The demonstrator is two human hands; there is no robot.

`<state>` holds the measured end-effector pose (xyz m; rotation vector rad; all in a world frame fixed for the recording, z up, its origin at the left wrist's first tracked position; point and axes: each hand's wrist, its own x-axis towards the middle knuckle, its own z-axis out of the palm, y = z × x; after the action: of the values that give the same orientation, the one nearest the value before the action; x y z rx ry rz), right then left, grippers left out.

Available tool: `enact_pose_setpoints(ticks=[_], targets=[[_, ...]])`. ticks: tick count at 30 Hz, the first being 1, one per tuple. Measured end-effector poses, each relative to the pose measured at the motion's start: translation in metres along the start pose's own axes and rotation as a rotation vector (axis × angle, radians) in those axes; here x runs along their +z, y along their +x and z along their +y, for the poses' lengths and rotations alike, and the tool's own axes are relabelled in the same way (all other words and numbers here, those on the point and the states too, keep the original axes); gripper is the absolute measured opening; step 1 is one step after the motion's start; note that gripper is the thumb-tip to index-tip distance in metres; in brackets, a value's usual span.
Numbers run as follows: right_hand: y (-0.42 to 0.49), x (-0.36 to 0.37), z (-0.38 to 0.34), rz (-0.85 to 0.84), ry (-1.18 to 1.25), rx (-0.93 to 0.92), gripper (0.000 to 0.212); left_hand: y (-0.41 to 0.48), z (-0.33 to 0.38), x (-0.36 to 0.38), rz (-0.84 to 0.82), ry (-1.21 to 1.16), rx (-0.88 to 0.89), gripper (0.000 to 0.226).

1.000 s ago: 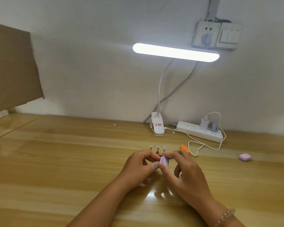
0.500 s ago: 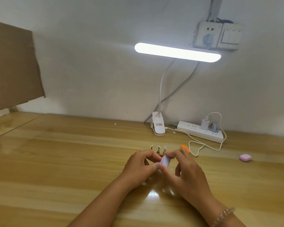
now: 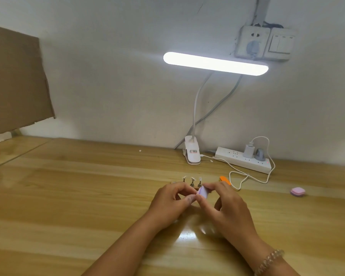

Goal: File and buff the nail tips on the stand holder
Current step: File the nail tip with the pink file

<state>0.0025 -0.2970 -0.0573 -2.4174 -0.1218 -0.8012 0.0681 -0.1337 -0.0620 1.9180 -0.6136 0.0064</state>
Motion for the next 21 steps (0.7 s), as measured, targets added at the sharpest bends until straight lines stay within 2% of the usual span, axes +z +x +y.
enact_pose_setpoints(ticks=[3,7,10,14,18,21], targets=[[-0.0052,-0.0003,-0.0075,-0.057,-0.005,-0.082,0.037,0.0004,-0.0012,-0.0005,-0.005,0.001,-0.011,0.022],[0.0008,-0.0014,-0.0018,0.018,-0.021,0.011,0.033,0.0006,-0.0001,0.0004,0.004,-0.018,-0.002,0.008],[-0.0049,-0.0007,-0.0082,-0.039,-0.025,-0.082,0.038,0.0001,-0.0017,-0.0003,-0.004,-0.018,-0.009,0.020],[-0.0003,-0.0016,-0.0028,0.009,-0.007,0.016,0.033,0.0010,-0.0026,0.0006,0.008,-0.027,-0.004,0.013],[-0.0050,-0.0004,-0.0065,-0.045,-0.044,-0.077,0.034,0.0023,-0.0043,-0.0003,0.002,-0.036,-0.011,0.017],[-0.0012,-0.0011,-0.0041,-0.035,-0.023,-0.009,0.032,0.0031,-0.0049,-0.0004,0.004,-0.032,-0.004,0.018]])
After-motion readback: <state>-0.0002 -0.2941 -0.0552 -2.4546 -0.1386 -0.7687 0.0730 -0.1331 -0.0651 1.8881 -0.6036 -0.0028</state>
